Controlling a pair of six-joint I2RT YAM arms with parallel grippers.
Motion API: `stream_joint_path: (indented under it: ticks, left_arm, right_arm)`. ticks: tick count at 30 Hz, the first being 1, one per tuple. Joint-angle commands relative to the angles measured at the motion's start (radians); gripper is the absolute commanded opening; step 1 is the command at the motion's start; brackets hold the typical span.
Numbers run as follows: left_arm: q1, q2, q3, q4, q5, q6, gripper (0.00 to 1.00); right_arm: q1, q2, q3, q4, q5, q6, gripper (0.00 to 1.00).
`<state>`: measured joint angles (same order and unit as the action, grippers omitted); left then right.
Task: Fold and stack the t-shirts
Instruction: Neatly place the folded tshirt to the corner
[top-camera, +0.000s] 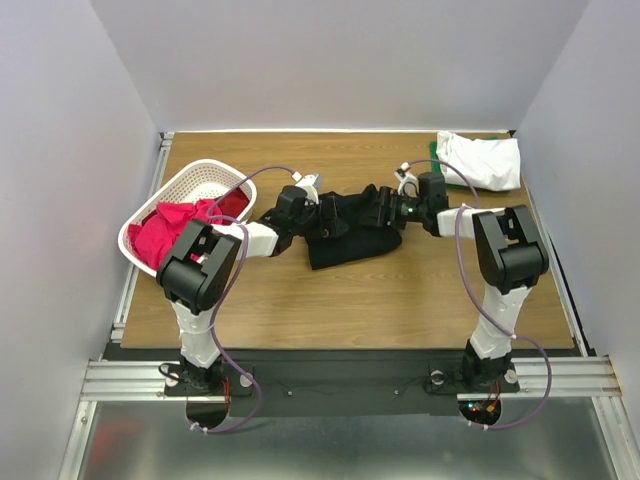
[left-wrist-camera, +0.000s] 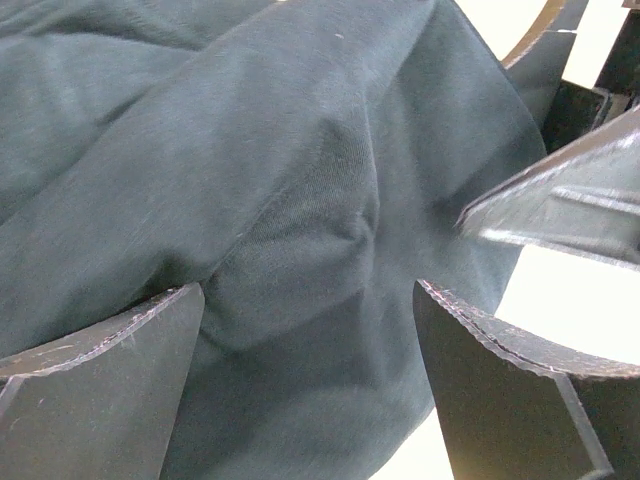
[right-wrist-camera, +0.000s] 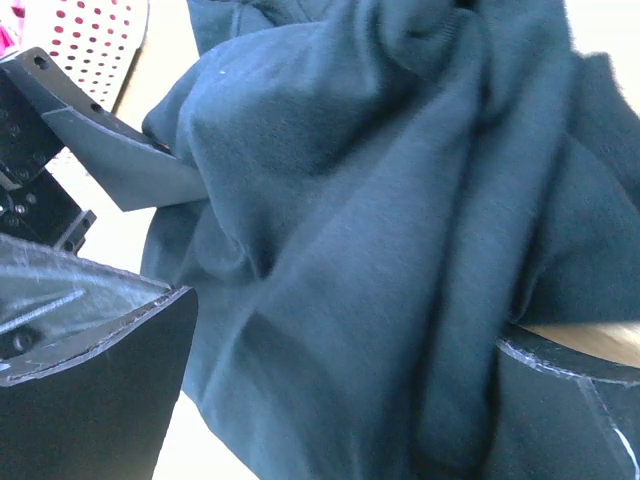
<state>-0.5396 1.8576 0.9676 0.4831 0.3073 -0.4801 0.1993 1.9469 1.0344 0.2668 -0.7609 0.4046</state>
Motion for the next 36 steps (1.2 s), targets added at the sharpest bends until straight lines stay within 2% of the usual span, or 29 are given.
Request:
stream_joint_path:
  ticks: [1, 3, 5, 6, 11, 12, 14, 20, 24, 29, 36]
  left_arm:
    - [-0.008, -0.001, -0.015, 0.058, 0.029, -0.012, 0.97]
    - [-0.011, 0.003, -0.01, 0.069, 0.036, -0.02, 0.97]
    - [-0.013, 0.011, -0.006, 0.077, 0.041, -0.023, 0.97]
    - [-0.013, 0.011, -0.004, 0.077, 0.042, -0.025, 0.97]
    - [-0.013, -0.006, -0.007, 0.081, 0.039, -0.023, 0.97]
    - [-0.014, -0.021, -0.006, 0.08, 0.038, -0.022, 0.98]
    - [-0.013, -0.049, 0.0, 0.063, 0.032, -0.014, 0.98]
    - [0.0, -0.146, -0.027, 0.015, 0.024, 0.003, 0.98]
    - [0.013, -0.265, -0.087, -0.029, 0.006, 0.018, 0.98]
    - [0.018, -0.395, -0.185, -0.067, -0.023, 0.029, 0.98]
    - [0.026, -0.44, -0.28, -0.063, -0.047, 0.04, 0.99]
  right_arm:
    - [0.051, 0.063, -0.004, -0.055, 0.086, 0.02, 0.98]
    - [0.072, 0.07, 0.0, -0.06, 0.116, 0.02, 0.94]
    - [0.083, 0.078, 0.007, -0.067, 0.136, 0.022, 0.82]
    - [0.089, 0.083, 0.01, -0.075, 0.149, 0.025, 0.63]
    - [0.092, 0.107, 0.041, -0.126, 0.195, 0.014, 0.35]
    - [0.094, 0.109, 0.055, -0.144, 0.215, 0.014, 0.13]
    - [0.092, 0.107, 0.07, -0.161, 0.23, 0.002, 0.01]
    - [0.091, 0.084, 0.202, -0.297, 0.311, -0.064, 0.0]
    - [0.081, 0.067, 0.335, -0.408, 0.382, -0.142, 0.0]
    - [0.006, 0.079, 0.531, -0.521, 0.387, -0.191, 0.0]
    - [-0.103, 0.124, 0.789, -0.662, 0.39, -0.25, 0.0]
